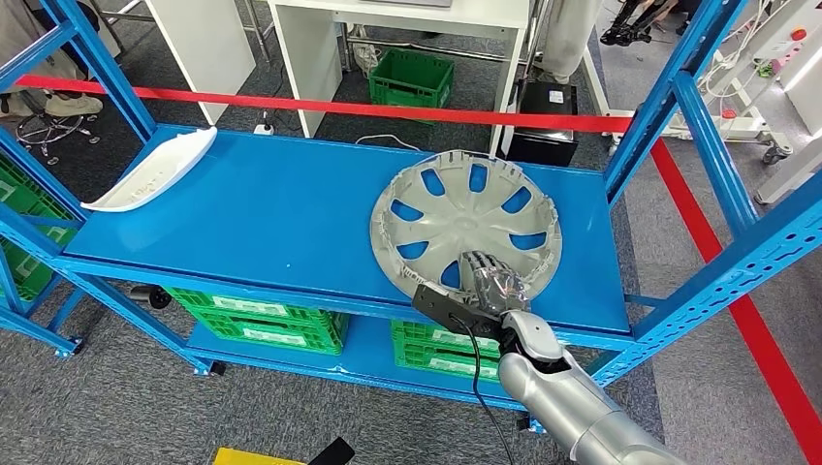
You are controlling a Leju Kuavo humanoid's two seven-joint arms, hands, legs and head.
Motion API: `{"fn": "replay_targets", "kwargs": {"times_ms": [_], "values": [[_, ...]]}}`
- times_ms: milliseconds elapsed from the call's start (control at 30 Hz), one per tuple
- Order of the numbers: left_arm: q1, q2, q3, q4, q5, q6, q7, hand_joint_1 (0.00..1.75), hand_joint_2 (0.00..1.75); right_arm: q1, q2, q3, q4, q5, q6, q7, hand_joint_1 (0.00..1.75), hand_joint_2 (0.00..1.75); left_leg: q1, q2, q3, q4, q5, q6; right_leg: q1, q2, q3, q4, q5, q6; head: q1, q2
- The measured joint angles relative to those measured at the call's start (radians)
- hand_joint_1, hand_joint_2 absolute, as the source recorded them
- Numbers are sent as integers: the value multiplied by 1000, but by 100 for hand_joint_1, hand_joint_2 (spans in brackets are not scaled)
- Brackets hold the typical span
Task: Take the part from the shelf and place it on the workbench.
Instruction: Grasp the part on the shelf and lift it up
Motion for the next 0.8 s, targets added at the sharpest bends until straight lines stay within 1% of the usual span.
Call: {"fn": "replay_targets", "kwargs": {"times_ms": [733,800], "values": [[0,0,18,0,-14,0,-6,0,0,-6,3,-25,15,-81,-2,-19,0,175,0,0,7,0,0,0,0,0,7,-1,0,0,0,0],[0,0,19,0,-15,0,-6,0,0,-6,4,-26,15,-82,-3,-20,85,175,0,0,8,0,0,0,0,0,8,-1,0,0,0,0]]}}
